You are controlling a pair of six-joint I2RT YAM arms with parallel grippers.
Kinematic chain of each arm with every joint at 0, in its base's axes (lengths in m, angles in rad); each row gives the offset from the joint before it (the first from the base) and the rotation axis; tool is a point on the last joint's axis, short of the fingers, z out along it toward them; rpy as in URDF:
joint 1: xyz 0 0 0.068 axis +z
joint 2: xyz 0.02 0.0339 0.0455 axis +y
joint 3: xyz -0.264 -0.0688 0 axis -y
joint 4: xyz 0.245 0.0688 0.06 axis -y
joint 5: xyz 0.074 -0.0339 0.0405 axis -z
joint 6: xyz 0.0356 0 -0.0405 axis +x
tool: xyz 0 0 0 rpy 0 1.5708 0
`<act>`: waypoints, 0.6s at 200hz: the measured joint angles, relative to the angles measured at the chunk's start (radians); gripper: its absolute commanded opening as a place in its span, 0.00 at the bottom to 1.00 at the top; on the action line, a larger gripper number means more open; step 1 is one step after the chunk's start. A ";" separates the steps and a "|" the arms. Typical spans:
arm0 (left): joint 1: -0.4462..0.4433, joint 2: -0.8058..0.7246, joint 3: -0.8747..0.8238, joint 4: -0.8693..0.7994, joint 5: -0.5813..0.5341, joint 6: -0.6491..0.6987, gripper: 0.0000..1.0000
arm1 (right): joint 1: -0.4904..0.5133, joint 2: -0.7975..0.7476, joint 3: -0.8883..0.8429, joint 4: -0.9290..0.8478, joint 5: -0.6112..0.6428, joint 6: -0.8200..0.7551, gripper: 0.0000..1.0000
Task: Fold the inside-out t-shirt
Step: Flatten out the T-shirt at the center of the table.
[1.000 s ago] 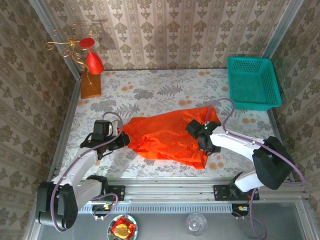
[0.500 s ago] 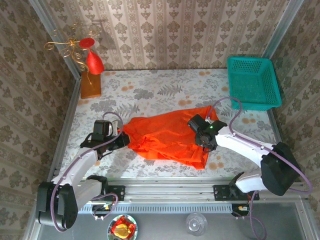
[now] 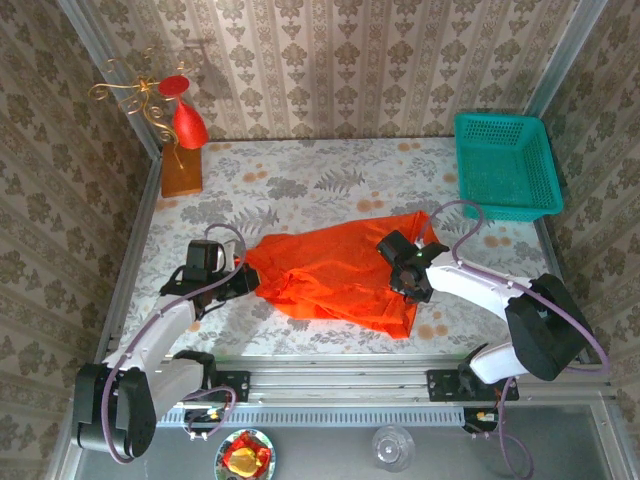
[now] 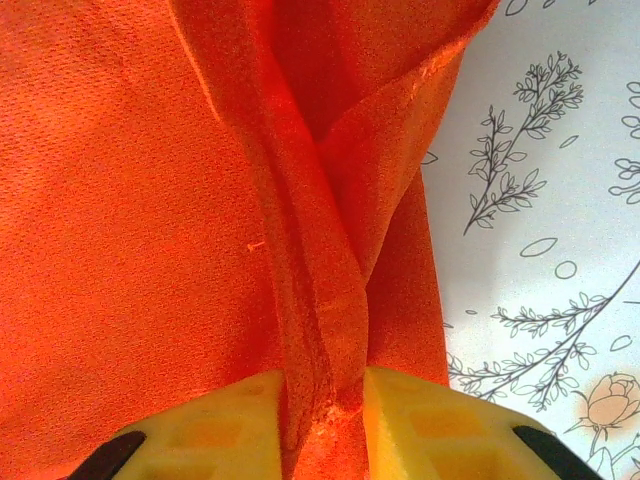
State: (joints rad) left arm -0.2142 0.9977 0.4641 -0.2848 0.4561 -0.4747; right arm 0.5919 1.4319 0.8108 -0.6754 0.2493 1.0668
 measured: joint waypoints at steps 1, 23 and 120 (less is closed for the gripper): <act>0.000 0.000 0.000 0.000 0.000 0.000 0.00 | -0.001 0.000 0.000 0.000 0.000 0.000 0.23; 0.000 0.000 0.000 0.000 0.000 0.000 0.00 | -0.003 0.000 -0.008 0.005 0.000 0.002 0.16; 0.000 0.002 0.001 -0.002 -0.001 0.000 0.00 | -0.022 -0.067 -0.023 0.003 -0.003 0.005 0.27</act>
State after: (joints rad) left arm -0.2142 1.0000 0.4648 -0.2867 0.4553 -0.4747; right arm 0.5701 1.3647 0.7879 -0.6720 0.2459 1.0718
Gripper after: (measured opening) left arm 0.049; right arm 0.262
